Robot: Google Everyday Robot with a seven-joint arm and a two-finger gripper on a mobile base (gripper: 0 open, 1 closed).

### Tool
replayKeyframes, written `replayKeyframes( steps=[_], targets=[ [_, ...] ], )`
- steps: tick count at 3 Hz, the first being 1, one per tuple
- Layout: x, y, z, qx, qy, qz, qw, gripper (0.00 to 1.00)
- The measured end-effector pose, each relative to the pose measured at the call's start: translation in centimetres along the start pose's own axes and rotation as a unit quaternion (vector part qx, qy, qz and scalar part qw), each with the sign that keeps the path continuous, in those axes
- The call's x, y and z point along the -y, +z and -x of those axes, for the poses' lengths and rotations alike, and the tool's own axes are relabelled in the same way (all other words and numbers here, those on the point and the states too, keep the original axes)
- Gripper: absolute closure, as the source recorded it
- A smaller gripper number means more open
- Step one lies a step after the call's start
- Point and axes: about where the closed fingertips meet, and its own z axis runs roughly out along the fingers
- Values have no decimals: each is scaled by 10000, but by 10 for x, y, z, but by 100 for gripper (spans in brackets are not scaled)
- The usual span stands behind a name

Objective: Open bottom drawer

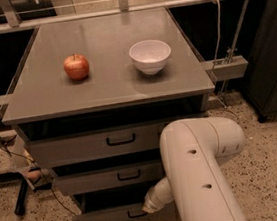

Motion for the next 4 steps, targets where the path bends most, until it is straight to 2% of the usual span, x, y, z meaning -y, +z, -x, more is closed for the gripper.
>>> replayKeyframes(
  steps=[4],
  targets=[
    [1,-1,4,148,127,-33,9998,100]
  ],
)
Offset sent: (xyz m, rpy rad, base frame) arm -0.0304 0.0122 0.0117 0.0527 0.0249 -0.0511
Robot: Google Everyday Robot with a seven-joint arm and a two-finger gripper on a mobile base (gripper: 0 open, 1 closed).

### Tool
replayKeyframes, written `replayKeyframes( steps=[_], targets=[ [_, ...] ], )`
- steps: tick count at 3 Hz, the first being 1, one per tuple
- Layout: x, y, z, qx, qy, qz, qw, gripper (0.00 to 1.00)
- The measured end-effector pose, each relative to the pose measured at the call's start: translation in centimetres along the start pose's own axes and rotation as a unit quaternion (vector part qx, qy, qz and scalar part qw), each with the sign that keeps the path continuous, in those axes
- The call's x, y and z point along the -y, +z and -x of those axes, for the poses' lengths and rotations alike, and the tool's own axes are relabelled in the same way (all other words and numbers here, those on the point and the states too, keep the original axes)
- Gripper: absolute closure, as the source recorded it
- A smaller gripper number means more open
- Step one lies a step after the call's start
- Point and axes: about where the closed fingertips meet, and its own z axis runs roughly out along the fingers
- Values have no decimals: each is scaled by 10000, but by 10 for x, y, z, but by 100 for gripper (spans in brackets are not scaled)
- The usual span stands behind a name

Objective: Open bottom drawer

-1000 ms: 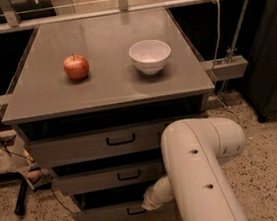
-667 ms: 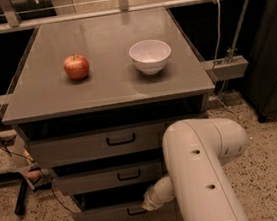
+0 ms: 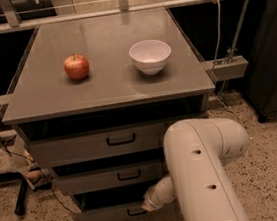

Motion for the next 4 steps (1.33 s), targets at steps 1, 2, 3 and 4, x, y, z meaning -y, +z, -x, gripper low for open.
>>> replayKeyframes(
  steps=[1,2,3,4],
  targets=[
    [-1,0,3,7,-79,5,10000,100],
    [0,0,2,11,-77,5,10000,100],
    [-1,-2,4,58,-69,1,10000,100],
    [-6,-4,5,85,-60,23,9999,100]
  ],
)
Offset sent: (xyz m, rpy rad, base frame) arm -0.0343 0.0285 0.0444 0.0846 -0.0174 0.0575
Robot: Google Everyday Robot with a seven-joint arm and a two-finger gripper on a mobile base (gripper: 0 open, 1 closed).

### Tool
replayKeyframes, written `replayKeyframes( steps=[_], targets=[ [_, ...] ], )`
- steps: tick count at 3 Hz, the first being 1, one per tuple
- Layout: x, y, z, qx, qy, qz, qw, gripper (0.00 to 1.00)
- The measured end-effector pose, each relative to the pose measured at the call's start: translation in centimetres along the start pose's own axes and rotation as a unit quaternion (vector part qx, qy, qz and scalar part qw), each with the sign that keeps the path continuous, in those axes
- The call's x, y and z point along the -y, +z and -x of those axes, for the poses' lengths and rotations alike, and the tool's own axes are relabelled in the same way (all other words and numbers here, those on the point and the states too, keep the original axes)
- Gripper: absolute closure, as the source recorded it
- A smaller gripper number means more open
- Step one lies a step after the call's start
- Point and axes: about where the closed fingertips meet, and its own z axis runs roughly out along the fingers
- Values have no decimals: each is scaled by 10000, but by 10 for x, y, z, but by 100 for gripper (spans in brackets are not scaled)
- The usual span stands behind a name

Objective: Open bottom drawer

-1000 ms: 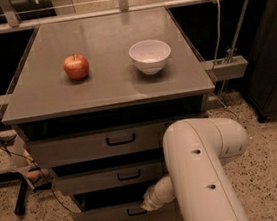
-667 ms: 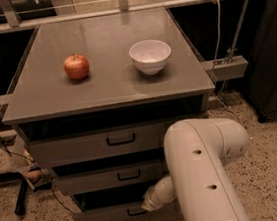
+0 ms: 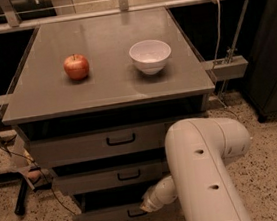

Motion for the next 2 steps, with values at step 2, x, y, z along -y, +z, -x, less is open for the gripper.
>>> replayKeyframes(
  steps=[2],
  targets=[
    [-64,-18,-25,-75,392,513,9979,100]
  ],
)
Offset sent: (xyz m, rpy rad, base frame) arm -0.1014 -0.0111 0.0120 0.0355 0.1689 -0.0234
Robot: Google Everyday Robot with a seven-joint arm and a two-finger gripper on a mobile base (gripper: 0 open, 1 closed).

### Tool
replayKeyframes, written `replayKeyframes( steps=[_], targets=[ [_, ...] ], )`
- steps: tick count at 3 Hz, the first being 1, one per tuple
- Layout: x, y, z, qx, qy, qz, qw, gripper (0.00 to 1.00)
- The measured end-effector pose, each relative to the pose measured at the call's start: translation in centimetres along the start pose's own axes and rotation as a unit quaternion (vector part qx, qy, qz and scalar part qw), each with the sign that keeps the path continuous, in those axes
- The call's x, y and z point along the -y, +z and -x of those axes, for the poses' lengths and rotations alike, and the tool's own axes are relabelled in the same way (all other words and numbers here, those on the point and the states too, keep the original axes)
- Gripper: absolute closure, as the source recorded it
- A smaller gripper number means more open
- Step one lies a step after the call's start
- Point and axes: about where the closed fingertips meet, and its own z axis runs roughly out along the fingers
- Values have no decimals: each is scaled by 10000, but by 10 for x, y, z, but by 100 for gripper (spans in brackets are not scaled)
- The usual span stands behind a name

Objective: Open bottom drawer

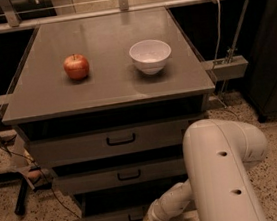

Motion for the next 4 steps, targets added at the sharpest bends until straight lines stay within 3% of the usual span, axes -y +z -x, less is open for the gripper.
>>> replayKeyframes(
  steps=[1,4],
  targets=[
    [0,0,0,-1,2,0,10000,100],
    [0,0,0,-1,2,0,10000,34]
  ],
)
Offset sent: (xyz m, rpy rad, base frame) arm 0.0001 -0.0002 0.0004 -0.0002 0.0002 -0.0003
